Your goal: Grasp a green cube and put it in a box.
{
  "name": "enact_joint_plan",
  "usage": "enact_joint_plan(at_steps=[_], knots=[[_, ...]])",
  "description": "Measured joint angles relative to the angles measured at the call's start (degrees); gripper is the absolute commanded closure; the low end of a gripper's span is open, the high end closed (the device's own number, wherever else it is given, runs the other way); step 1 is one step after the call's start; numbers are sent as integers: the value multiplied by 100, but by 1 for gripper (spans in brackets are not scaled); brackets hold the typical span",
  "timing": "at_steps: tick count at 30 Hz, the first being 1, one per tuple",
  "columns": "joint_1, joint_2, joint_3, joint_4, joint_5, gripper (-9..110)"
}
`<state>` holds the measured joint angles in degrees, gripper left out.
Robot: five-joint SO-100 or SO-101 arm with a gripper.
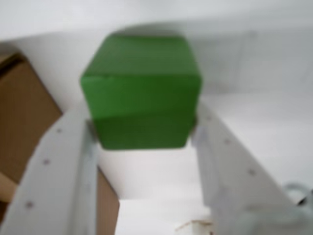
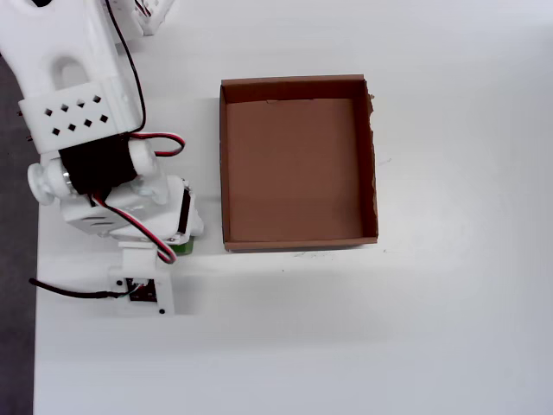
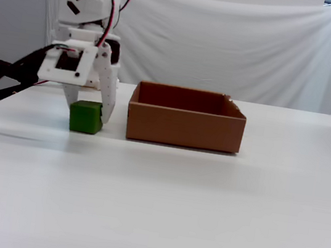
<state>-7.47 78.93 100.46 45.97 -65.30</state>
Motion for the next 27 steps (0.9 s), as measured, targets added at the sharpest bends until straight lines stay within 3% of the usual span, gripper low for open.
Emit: enact_joint_plan(at_steps=[13,27], knots=[[-167,1116,-44,352,0,88],[-1503,1890,-229,1854,123,89]])
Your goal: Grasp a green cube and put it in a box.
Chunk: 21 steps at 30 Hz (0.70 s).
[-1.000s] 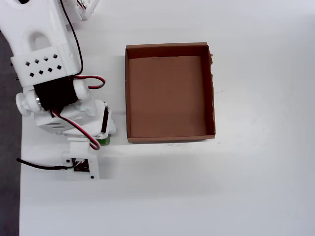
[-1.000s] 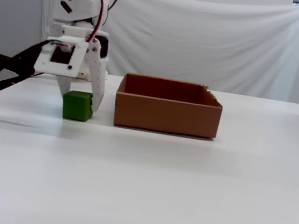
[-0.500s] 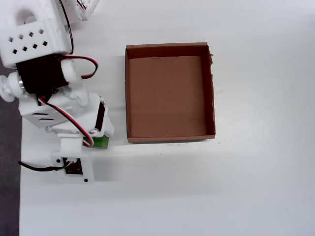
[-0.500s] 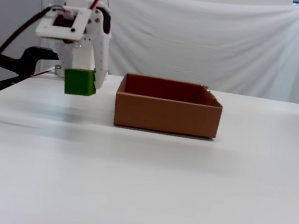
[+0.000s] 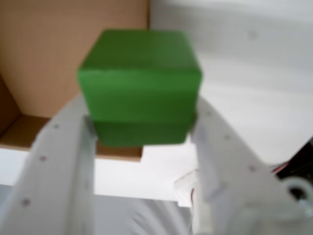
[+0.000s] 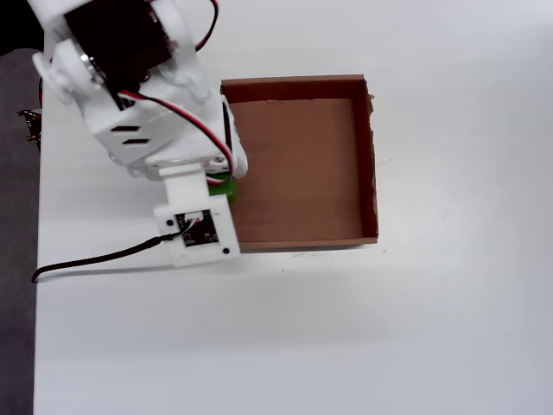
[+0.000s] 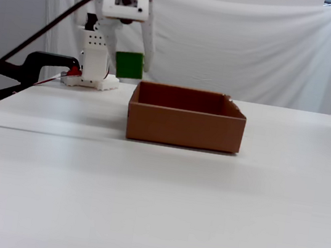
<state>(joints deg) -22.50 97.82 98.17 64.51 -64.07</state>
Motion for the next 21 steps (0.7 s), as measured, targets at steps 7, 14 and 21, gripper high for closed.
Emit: enact_joint_plan(at_steps=[7,14,21], knots=[[-940,-88,-158,237,378,89],[-1591,-1028,-606,211,659,88],[-1846,-1978,-896,88,712,88]])
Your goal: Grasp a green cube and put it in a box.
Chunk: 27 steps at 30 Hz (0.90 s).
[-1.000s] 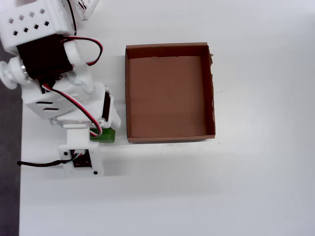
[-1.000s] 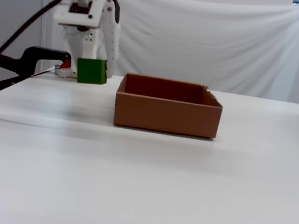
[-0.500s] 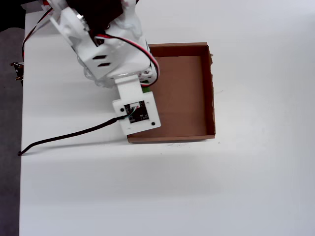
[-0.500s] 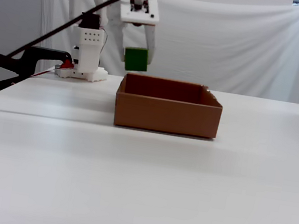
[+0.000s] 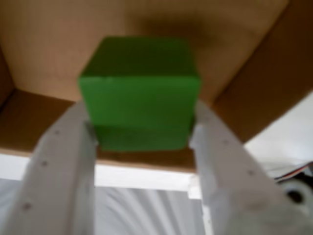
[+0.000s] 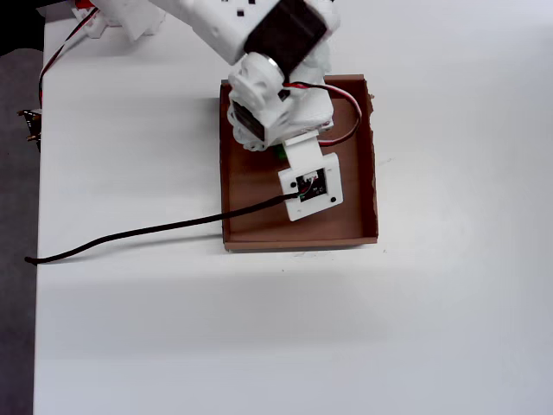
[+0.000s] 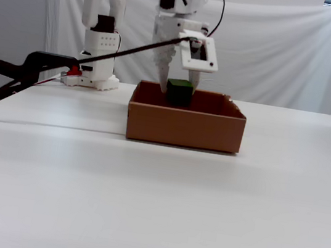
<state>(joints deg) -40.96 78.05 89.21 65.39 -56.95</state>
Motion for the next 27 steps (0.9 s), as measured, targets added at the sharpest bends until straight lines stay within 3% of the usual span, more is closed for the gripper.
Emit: enact_joint_plan(at_steps=[11,27], knots=[[0,-1169,-870,-35,26,88],[88,-729,-483,-237,53,80]])
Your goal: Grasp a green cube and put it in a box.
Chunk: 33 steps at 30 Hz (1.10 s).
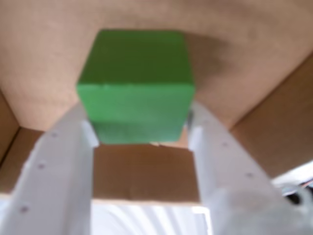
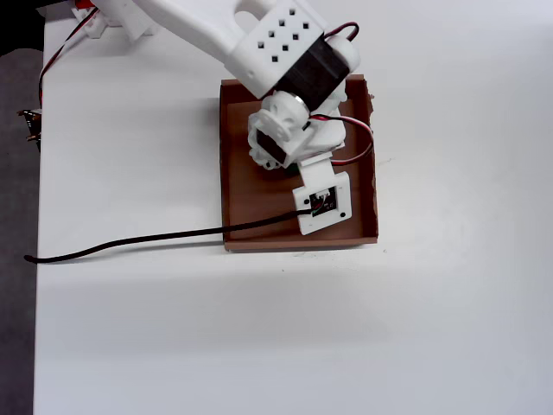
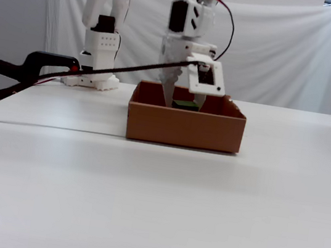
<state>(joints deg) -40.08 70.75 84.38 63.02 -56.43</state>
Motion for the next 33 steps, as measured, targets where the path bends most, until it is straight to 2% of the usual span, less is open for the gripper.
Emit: enact_joint_plan(at_steps=[8,20,28,33], knots=[[949,2268,1143,193,53,80],[4333,5810,4605,255,70,80],[4737,8455,7365,-255,105,80],[4887,9712,8455,-290,141,80]])
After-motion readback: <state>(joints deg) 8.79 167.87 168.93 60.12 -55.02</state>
